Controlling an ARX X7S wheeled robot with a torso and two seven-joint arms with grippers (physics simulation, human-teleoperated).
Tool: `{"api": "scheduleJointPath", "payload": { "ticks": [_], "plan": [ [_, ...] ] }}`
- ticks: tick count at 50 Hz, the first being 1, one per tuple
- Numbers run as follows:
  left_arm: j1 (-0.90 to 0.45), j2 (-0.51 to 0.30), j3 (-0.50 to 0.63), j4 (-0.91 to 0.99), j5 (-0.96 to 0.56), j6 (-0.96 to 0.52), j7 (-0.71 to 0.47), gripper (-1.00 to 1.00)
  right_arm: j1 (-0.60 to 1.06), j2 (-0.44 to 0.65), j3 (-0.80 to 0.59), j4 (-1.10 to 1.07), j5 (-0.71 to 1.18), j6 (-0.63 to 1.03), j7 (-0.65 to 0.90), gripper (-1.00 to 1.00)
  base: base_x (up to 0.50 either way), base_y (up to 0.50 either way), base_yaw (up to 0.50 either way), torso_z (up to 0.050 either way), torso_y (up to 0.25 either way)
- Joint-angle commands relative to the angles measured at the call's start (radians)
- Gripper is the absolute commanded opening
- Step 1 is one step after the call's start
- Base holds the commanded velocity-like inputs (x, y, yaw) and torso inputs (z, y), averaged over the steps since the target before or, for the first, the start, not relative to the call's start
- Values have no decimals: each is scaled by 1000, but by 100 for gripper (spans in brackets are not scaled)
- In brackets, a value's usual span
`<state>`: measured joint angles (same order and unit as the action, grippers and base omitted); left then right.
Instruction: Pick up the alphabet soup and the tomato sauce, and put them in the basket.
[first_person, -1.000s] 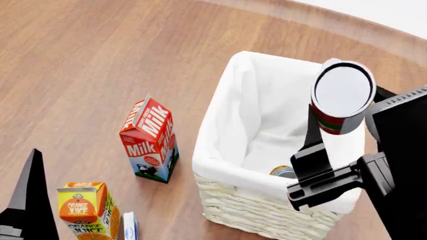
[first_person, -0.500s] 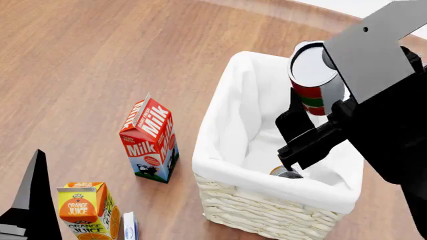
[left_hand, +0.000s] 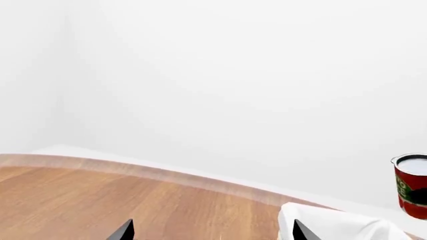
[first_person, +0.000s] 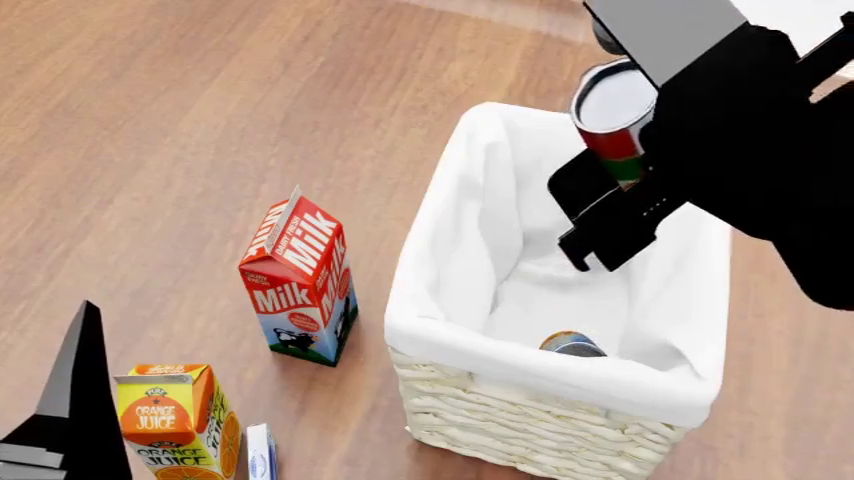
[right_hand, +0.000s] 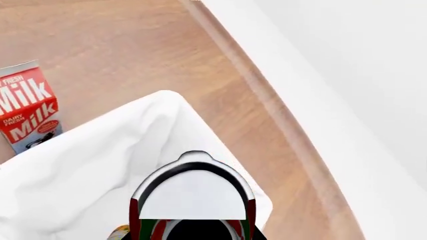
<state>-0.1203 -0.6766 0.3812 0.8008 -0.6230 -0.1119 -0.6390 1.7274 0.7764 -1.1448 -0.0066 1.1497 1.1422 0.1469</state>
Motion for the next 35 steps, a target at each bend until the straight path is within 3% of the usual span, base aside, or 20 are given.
{"api": "scheduleJointPath", "payload": {
  "ticks": [1,11,35],
  "plan": [
    [0,2,3,-9,1,3,2,100,93,-106,-61,170,-58,104,-90,-100,0,0,0,0,0],
    [-4,5,11,-9,6,3,5,100,142,-193,-110,287,-79,139,-182,-100,0,0,0,0,0],
    [0,1,10,-10,0,7,2,100,227,-273,-253,397,-140,175,-390,-100,0,0,0,0,0]
  ]
}}
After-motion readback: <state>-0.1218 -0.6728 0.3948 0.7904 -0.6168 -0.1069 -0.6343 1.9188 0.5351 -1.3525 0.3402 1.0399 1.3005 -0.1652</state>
